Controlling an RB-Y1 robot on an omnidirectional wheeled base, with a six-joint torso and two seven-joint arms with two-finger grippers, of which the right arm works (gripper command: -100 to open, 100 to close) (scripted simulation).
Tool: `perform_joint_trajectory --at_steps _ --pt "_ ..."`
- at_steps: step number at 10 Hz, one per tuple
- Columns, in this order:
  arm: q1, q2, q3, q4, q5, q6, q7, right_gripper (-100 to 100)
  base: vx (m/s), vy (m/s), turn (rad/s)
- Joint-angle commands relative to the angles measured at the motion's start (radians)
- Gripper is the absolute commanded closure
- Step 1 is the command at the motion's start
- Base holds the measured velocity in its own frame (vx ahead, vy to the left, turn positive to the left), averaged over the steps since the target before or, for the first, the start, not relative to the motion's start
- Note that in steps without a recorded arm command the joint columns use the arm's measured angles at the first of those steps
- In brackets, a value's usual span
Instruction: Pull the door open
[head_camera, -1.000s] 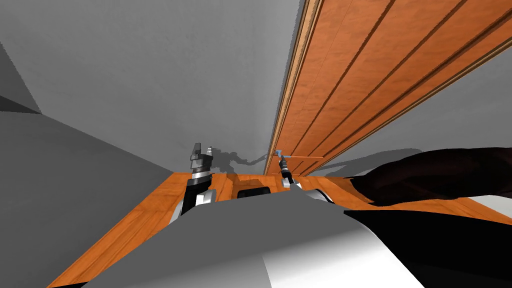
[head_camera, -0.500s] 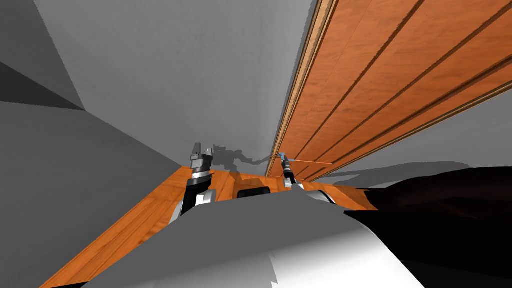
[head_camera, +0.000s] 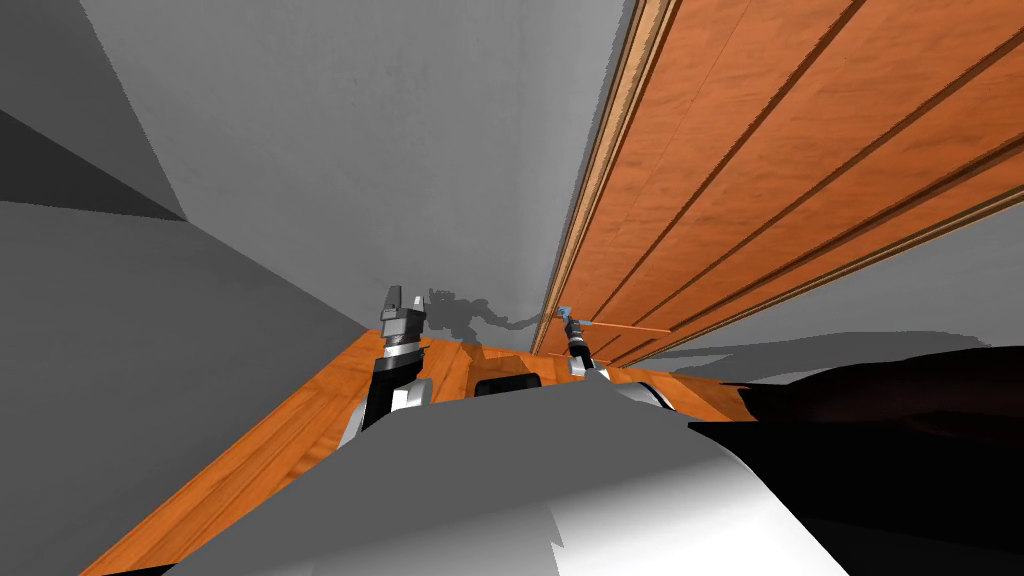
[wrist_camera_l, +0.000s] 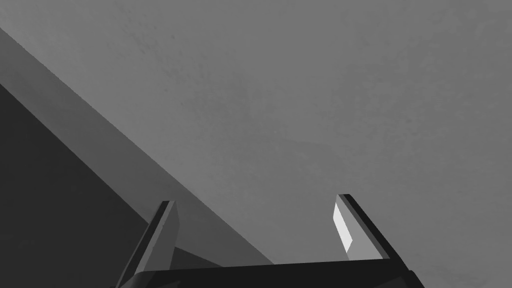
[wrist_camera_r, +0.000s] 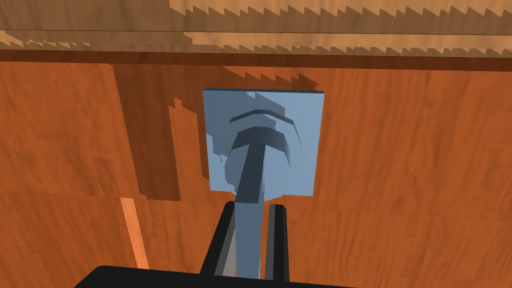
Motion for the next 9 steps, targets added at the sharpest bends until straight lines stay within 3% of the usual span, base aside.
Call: perform_joint_trajectory --at_steps 1,3,4,9 --pt "-0.001 0.001 0.001 -0.001 0.001 -0.001 0.000 100 0.000 0.000 0.000" --pt "-0.001 0.001 0.001 -0.001 0.001 -0.001 0.000 100 0.000 0.000 0.000" --pt "0.008 -0.013 0.011 0.000 0.008 -0.007 -0.020 100 -0.123 0.006 0.132" --pt "0.032 -0.051 0.047 -0.001 0.031 -0.030 -0.080 100 -0.193 -0.016 0.118"
